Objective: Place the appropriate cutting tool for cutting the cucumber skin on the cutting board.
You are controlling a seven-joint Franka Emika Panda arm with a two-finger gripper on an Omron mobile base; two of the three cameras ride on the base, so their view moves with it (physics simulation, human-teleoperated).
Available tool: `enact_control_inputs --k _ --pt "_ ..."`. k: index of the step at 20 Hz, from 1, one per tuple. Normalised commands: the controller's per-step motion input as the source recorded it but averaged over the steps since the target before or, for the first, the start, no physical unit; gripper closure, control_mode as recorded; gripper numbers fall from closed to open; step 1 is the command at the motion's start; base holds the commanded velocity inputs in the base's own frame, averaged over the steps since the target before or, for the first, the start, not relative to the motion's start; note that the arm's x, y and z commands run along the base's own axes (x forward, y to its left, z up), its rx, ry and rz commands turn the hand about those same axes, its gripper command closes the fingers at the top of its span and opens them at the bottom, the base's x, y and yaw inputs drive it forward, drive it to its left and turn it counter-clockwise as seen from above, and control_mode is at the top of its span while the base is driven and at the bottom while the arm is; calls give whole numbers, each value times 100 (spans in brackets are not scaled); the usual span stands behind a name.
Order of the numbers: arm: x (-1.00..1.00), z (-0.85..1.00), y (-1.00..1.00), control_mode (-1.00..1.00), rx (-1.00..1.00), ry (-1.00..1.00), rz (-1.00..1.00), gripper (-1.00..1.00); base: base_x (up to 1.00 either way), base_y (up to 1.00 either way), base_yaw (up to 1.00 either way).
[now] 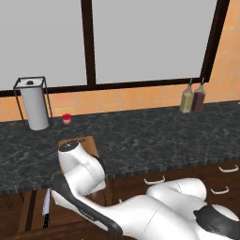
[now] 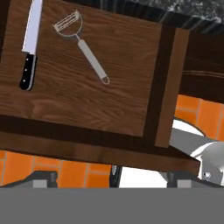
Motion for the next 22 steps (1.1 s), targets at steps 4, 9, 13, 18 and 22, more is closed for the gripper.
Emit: enact_control_inputs --k 4,9,13,18,22 --pt "0 -73 7 -100 0 13 0 -100 0 0 0" --pt "1 -64 6 -100 0 14 0 -100 0 0 0" --pt "1 -58 9 -100 0 19 -1 -100 0 0 0" --pt "-8 -47 9 -100 3 13 -6 -100 0 0 0" --pt "-53 -24 0 -100 4 13 -9 -100 0 0 0"
